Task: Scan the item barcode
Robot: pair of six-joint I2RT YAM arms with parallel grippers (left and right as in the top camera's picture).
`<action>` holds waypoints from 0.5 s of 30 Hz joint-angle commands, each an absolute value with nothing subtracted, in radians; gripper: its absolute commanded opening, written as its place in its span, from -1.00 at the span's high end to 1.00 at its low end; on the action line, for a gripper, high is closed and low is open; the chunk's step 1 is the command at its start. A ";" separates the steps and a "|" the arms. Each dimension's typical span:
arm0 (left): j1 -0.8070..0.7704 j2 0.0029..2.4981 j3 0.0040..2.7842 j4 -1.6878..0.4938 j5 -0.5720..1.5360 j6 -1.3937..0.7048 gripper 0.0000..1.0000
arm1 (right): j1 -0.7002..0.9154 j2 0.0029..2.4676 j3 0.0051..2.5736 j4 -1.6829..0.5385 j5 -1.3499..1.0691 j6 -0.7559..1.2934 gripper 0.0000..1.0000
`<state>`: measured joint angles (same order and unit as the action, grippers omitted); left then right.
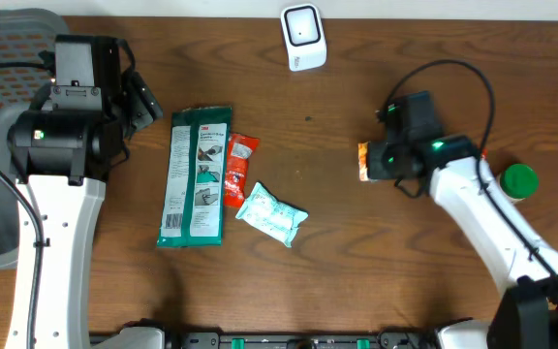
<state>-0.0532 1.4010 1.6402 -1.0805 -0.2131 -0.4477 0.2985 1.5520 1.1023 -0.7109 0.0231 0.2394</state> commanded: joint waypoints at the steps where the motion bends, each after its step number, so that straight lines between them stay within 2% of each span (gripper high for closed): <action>1: -0.049 1.404 1.656 -1.083 -0.226 -0.446 -0.73 | 0.409 1.562 1.101 -0.753 0.422 0.296 0.98; 8: -0.049 1.404 1.656 -1.083 -0.226 -0.446 -0.74 | 0.585 1.678 1.101 -0.788 0.709 0.322 0.98; 15: -0.049 1.404 1.656 -1.083 -0.226 -0.446 -0.73 | 0.647 1.810 1.101 -0.769 0.784 0.321 0.97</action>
<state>-0.0532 1.4010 1.6402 -1.0805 -0.2131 -0.4477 0.6319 1.7679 1.1019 -0.7731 0.6712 0.3004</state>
